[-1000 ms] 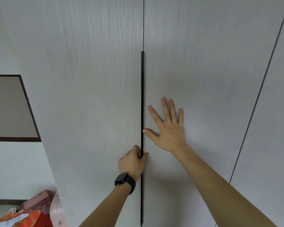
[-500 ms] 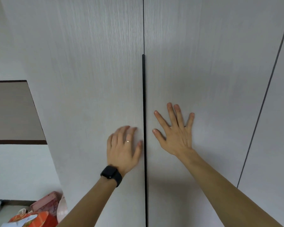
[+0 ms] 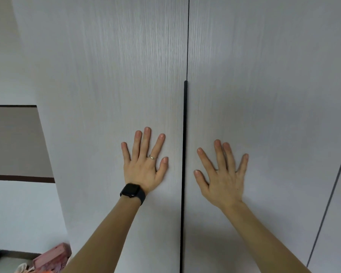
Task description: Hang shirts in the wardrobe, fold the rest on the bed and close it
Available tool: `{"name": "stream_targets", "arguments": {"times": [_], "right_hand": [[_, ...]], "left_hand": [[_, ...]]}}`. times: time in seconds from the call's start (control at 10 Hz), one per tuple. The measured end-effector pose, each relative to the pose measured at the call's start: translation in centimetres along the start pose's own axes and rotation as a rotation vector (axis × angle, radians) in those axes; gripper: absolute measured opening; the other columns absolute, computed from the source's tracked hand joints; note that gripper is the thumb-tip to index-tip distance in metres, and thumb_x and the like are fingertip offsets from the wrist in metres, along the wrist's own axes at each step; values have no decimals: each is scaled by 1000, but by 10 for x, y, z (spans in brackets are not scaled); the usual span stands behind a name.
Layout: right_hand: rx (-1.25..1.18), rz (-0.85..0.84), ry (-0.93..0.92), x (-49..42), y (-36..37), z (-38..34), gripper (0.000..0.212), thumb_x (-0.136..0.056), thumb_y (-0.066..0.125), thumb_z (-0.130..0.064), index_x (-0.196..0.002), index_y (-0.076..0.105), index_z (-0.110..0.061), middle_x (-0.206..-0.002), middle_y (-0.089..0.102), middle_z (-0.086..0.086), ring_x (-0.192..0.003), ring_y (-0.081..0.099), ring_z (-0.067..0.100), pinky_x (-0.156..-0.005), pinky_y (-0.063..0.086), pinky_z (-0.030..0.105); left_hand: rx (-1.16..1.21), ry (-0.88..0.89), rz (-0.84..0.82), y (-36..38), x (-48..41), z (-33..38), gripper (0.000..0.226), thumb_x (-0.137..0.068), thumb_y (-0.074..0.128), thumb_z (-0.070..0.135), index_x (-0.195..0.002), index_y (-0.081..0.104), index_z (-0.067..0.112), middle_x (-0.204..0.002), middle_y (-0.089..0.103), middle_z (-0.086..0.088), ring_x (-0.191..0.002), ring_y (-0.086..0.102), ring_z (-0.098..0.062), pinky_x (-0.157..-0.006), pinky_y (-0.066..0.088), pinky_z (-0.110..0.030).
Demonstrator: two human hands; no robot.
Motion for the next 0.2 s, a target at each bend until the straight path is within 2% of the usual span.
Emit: {"name": "stream_targets", "arguments": {"times": [0.1, 0.2], "right_hand": [[-88, 5, 8, -6, -29, -3, 56, -98, 46, -54, -151, 42, -36, -163, 30, 6, -149, 28, 27, -115, 18, 66], [-330, 16, 76, -35, -70, 8, 43, -94, 56, -47, -133, 63, -31, -143, 55, -7, -128, 52, 24, -106, 39, 48]], "left_hand": [[-4, 13, 5, -1, 0, 1, 62, -100, 20, 57, -158, 12, 37, -168, -1, 0, -154, 2, -25, -121, -5, -57], [35, -1, -5, -4, -1, 1, 63, -100, 23, 55, -158, 12, 37, -168, -2, 1, -154, 1, -25, -121, -7, -57]]}}
Point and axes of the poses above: each hand's wrist, its own x-axis away from the middle knuckle, its own y-axis out of the palm, z = x × y, the point moved 1 cm from there along -x, towards the middle knuckle
